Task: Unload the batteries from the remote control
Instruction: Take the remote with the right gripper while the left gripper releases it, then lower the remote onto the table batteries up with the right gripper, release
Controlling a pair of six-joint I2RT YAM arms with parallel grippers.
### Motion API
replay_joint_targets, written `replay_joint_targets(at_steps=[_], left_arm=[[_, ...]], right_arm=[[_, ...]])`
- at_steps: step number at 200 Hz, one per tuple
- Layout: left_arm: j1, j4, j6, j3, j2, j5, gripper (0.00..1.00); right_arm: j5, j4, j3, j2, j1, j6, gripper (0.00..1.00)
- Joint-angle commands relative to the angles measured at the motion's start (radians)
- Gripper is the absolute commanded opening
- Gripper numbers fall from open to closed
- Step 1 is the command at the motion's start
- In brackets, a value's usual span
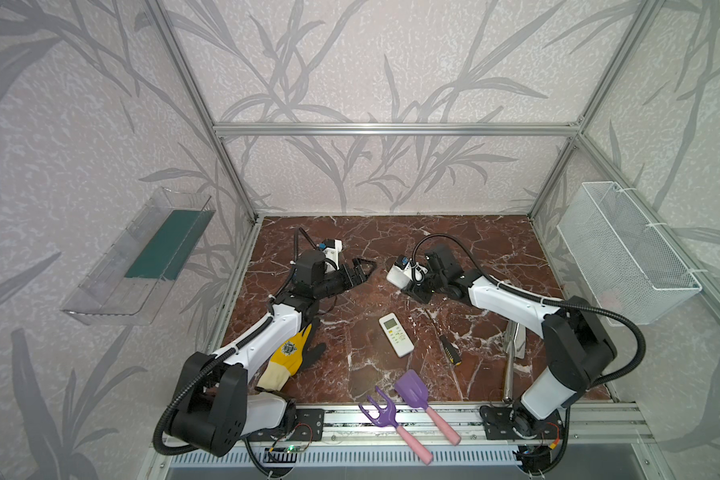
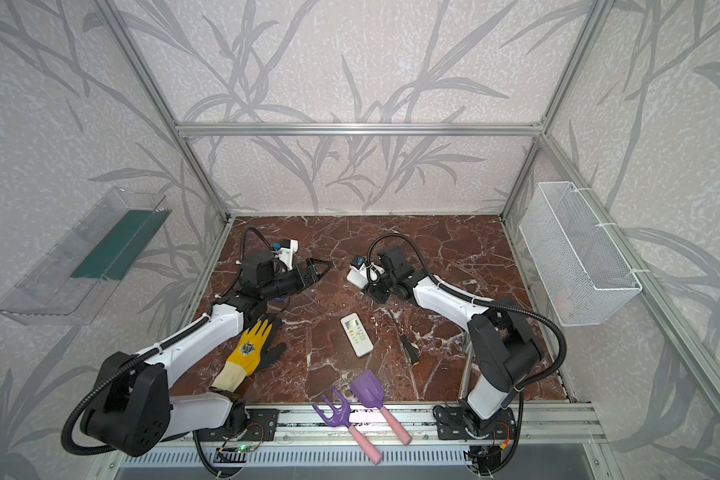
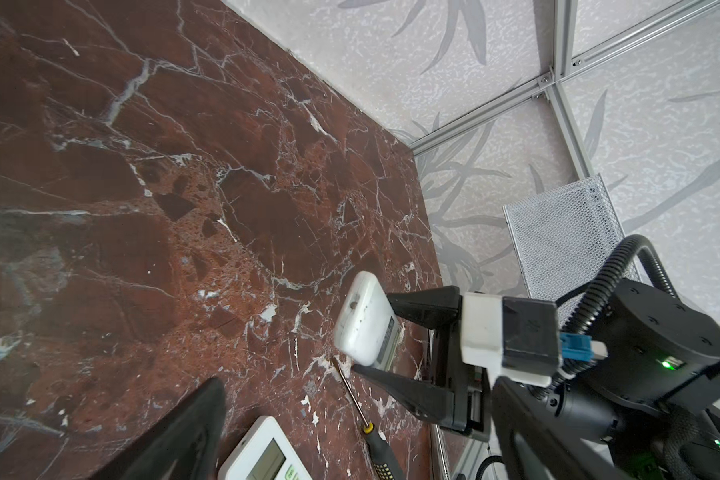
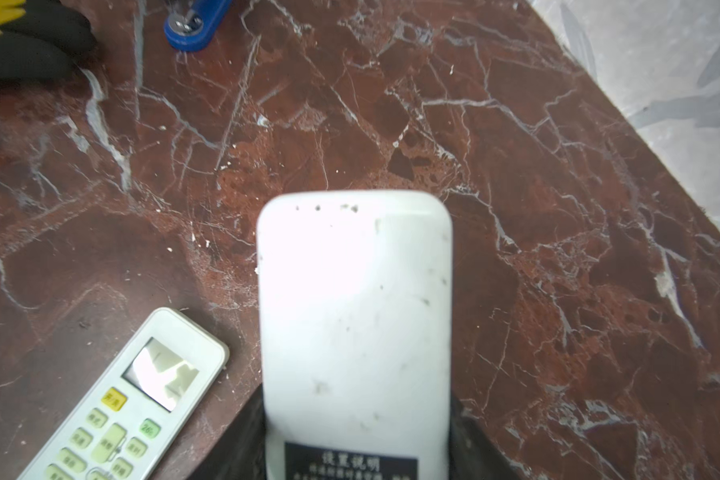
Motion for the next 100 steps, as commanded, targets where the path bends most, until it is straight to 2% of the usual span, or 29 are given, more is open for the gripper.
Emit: replay_joint_targets(at_steps=[1, 100], left_arm=[[0.004, -0.010, 0.015, -0.017, -0.006, -0.009, 0.99], [0.014, -0.002, 0.027, -0.033, 0.005, -0.010, 0.99]], right_arm=[[-0.006, -0.063, 0.077, 0.072, 0.003, -0.075, 0.41], [-0.081, -0.211, 0.202, 0.232, 0.009, -0.101, 0.42]])
